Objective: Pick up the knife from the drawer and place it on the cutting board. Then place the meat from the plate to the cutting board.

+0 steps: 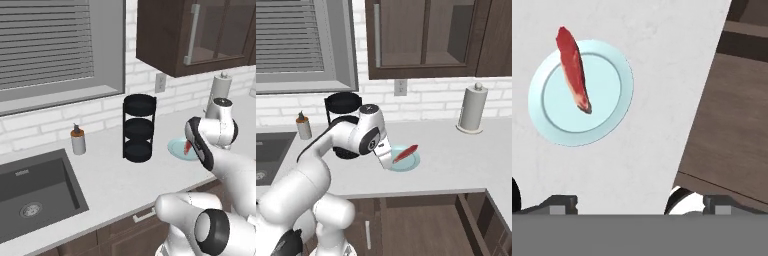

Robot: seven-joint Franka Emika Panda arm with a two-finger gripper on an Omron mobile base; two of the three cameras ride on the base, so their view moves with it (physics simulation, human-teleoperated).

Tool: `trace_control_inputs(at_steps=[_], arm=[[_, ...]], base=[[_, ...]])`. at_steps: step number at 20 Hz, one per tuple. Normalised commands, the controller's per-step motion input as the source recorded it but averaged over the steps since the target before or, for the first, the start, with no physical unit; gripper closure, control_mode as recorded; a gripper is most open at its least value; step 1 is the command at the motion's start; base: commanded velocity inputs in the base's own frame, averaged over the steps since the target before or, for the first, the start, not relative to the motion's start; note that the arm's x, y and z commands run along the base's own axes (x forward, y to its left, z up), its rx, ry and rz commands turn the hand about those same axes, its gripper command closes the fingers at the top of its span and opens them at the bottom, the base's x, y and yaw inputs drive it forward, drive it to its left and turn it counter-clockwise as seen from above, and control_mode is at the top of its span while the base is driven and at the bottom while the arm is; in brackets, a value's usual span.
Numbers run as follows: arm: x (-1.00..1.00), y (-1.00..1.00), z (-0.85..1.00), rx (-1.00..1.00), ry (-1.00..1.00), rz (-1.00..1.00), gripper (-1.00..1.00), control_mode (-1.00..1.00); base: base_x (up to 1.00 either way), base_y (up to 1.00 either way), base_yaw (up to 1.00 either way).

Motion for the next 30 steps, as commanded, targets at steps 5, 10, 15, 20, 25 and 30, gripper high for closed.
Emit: trace_control_inputs(at_steps=[5,10,15,20,25,30], arm=[[0.62,-0.11,-0.20,0.00,0.14,0.02,-1.00,-1.00],[0.47,-0.31,-0.22,0.00,0.08,0.07,-1.00,-1.00],[0.41,-0.31,-0.20,0.00,0.02,0.09,-1.00,-1.00],[0.44,-0.20,-0.15,0.01,0.01,0.08,-1.00,-1.00],[0.46,-0.06,-0.22,0.00,0.05,0.04,-1.00,-1.00],[0.34,0.00,-0.20,0.00,0.05,0.00,-1.00,-1.00]], base=[[0.00,0.00,0.00],[0.00,0.00,0.00],[0.00,0.00,0.00],[0.00,0.00,0.00],[0.00,0.00,0.00],[0.00,0.00,0.00]])
